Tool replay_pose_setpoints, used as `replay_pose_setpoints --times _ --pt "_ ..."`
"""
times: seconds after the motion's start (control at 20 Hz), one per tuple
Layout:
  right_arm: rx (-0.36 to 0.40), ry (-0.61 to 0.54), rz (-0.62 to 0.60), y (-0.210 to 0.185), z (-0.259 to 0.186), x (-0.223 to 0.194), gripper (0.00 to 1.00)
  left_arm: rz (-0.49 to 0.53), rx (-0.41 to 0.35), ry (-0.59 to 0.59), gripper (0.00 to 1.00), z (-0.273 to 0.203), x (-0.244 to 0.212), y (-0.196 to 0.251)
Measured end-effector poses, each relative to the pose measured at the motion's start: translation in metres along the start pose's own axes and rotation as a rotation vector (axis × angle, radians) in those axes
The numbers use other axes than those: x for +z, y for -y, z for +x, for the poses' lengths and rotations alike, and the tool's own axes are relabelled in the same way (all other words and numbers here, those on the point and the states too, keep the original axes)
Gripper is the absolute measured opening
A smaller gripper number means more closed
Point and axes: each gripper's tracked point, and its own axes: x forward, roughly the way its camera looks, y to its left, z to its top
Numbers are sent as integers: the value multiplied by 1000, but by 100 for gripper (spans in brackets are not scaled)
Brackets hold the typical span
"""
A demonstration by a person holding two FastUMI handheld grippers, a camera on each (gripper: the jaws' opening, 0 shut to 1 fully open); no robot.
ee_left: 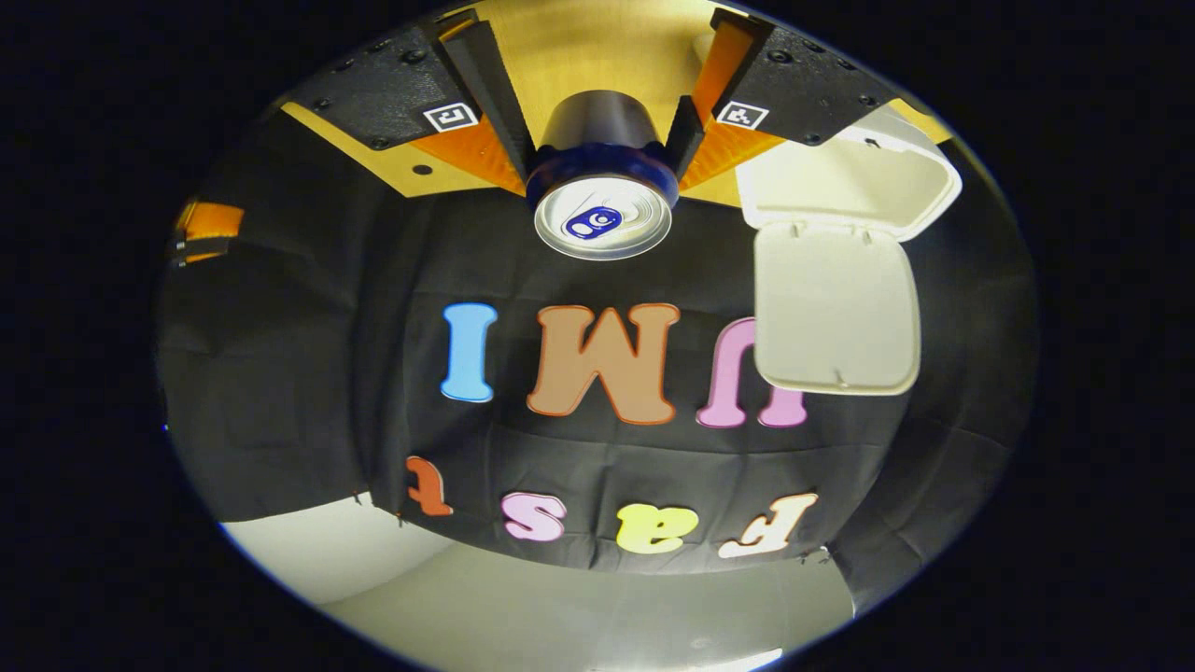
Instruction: Press the lid of the desktop garbage bin to open it, pick up the crumpled paper on the desktop and throw it into the bin, then pick up the pop can on the desktop and drop it into the bin, and finally close the garbage bin lid.
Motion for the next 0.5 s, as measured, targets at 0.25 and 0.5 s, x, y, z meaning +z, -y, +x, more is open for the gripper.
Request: replay_pose_setpoints --times 0.25,0.5 --pt "113 -7 -54 -43 20 -11 100 25 222 37 77 -5 35 -99" --pt "202 -40 -90 -78 31 -24 99 41 368 -49 77 2 15 -177"
